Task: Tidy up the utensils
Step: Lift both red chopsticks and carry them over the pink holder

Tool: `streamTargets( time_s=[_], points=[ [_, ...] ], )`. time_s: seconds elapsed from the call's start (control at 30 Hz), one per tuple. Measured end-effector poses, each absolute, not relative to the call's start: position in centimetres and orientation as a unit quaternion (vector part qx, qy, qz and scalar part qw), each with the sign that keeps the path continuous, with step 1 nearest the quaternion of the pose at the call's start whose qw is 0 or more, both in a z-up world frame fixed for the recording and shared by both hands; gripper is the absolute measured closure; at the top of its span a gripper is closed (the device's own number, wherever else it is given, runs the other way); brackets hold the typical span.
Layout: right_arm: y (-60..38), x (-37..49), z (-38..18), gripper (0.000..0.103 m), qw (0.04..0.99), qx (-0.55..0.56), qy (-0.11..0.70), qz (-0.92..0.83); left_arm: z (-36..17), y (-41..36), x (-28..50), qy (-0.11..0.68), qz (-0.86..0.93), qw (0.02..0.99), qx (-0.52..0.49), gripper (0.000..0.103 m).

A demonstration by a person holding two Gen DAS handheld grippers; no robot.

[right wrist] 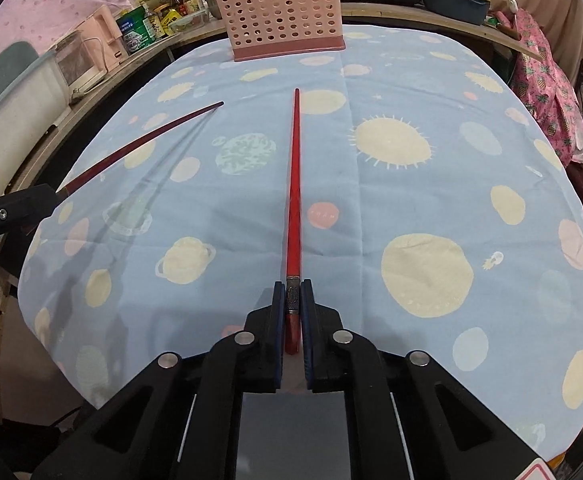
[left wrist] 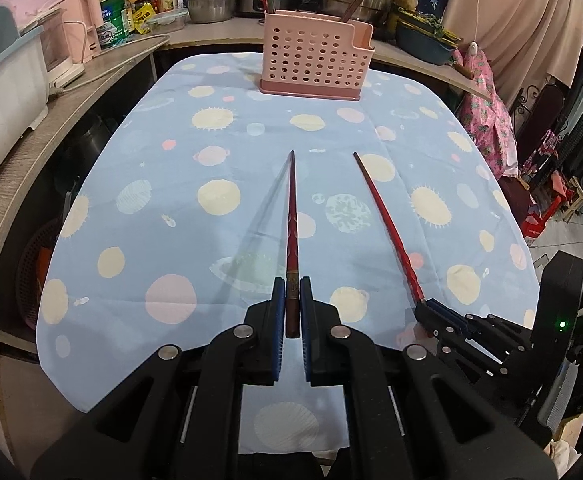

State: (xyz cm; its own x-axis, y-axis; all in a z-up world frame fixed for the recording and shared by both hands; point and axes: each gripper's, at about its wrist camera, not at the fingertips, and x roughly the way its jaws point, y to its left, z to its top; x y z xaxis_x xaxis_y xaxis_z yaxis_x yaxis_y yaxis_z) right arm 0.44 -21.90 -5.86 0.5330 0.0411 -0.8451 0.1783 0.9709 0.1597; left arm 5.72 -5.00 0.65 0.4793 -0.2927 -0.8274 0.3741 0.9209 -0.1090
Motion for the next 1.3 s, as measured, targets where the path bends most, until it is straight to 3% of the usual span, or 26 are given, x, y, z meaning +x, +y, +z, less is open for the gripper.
streamTargets(
  time_s=[0.2, 0.73, 1.3],
  points=[
    [-22.2, -0.2, -3.4, 0.096, 0.877, 0.122, 0.463, -0.036, 2.4, -5.0, 5.8, 0.459, -0.197, 0.865, 0.04, 0.096],
    [-25.6, 2.8, 10.8, 0.096, 0.94, 0.134, 0.311, -0.031, 13.0, -5.9, 10.3, 0.348, -0.198, 0.916, 0.026, 0.096],
    [-27.8, 9.0, 14.3, 0.096, 0.951, 0.143, 0.274, -0.026, 15.2, -8.5, 16.0, 0.334, -0.205, 0.92, 0.018, 0.096]
  ],
)
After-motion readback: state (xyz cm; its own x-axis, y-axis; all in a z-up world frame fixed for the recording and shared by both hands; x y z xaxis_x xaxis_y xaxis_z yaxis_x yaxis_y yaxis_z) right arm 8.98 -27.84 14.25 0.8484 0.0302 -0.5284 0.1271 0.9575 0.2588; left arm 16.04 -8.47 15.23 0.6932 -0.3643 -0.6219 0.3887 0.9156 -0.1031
